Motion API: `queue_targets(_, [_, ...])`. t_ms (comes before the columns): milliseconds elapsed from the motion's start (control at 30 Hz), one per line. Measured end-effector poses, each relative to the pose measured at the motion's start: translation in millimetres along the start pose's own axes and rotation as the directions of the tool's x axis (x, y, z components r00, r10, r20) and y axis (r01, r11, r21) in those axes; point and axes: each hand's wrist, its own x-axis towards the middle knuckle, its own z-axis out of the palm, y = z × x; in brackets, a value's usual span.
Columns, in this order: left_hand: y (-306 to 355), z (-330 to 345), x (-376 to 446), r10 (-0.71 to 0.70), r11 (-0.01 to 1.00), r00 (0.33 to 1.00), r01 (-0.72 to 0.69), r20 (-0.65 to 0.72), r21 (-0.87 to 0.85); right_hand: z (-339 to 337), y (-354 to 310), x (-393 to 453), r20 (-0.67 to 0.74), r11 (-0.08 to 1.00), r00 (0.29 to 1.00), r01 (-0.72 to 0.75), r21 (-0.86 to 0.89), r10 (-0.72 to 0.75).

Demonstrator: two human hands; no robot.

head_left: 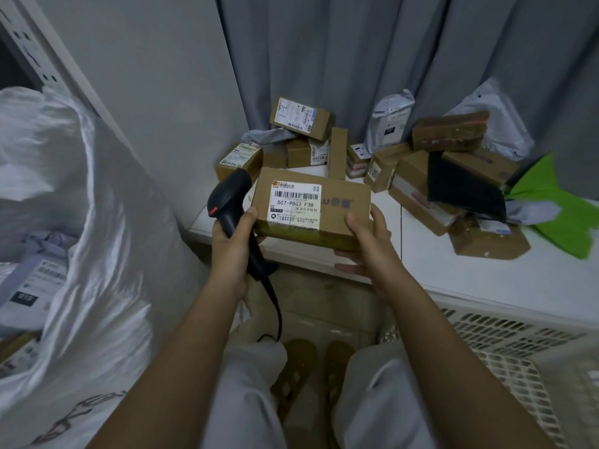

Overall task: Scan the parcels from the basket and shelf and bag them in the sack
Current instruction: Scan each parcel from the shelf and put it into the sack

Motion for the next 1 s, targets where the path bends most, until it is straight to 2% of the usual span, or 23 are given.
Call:
queue_targets(167, [-3.8,-2.2,0.8,0.041,0.986,0.999,-0.045,0.028,0.162,-6.4,7.3,11.8,-0.034,0.982,0.999,-0.003,0.191,0.010])
queue_targets(300, [-4.7,-5.2,-4.5,0.090,0.905,0.992,-0.119,0.089,0.408,-8.6,10.0,21.9,-0.147,0.991,0.989,0.050,0.128,-0.031])
queue_targets(433, [-4.4,-2.5,-16.9,0.116,0.819,0.972,-0.211,0.206,0.533,-15.3,15.9,31.5,-0.219,1.000,0.976,0.009,0.030,-0.002])
queue_targets(667, [-7.2,-1.0,-21.9,-0.041,0.822,0.970,-0.103,0.239,0.560,-19.4,20.7,42.0,-0.206,0.993,0.979,0.026,0.112,-0.002])
queue_targets(800, [-8.0,2.4,-20.1,-0.091,0.845,0.969,-0.046,0.228,0.533,-22.8,22.7,46.8,-0.223,0.980,0.974,0.016,0.198,0.029])
queue_targets(1000, [-9.3,4.4,-16.4,-0.156,0.825,0.958,-0.008,0.242,0.565,-26.7,23.8,49.8,-0.244,0.978,0.969,0.011,0.208,0.041])
